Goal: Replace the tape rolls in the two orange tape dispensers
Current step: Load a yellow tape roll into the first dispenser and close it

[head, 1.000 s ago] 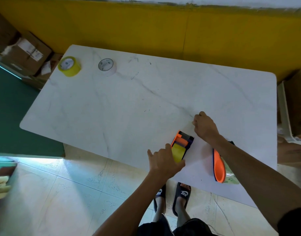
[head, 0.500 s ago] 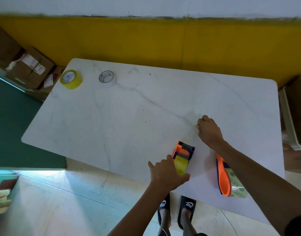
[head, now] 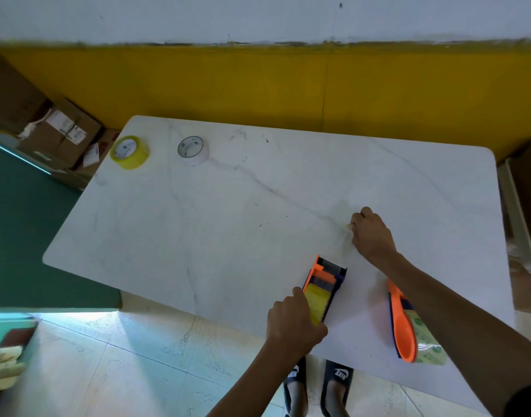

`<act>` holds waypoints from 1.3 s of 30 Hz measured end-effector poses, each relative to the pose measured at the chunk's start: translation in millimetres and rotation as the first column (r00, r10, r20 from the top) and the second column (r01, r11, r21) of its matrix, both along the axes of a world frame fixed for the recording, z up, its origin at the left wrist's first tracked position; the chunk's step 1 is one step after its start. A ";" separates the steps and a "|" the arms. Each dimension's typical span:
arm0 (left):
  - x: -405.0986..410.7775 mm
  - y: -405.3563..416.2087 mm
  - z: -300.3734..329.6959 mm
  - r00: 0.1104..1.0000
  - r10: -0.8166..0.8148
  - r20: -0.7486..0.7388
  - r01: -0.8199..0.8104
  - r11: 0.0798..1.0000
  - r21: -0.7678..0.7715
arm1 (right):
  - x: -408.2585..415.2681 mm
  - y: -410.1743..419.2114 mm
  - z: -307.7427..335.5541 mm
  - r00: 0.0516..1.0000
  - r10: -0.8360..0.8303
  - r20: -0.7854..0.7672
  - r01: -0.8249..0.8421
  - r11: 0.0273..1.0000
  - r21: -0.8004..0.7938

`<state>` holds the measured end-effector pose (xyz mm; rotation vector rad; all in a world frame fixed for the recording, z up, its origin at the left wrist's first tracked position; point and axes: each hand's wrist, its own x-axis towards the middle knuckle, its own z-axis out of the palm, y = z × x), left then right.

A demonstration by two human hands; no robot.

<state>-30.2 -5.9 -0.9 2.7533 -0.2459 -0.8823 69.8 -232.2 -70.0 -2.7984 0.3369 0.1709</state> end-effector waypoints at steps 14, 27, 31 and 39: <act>-3.0 7.2 5.9 1.000 0.028 -0.007 -0.029 0.997 -0.072 | -7.9 -1.6 5.1 0.996 -0.076 -0.040 0.080 0.990 0.115; 6.9 10.2 30.8 0.979 0.145 0.144 -0.077 0.915 -0.396 | -21.0 -1.1 30.5 0.873 -0.096 -0.478 0.488 0.175 0.855; 18.5 2.6 44.6 0.953 0.218 0.210 -0.100 0.883 -0.459 | -24.7 7.8 35.3 0.869 -0.085 -0.487 0.487 -0.023 0.873; 24.2 -18.3 61.1 0.923 0.302 0.238 -0.146 0.847 -0.511 | -50.9 25.9 47.7 0.834 -0.224 -0.504 0.417 -0.343 0.842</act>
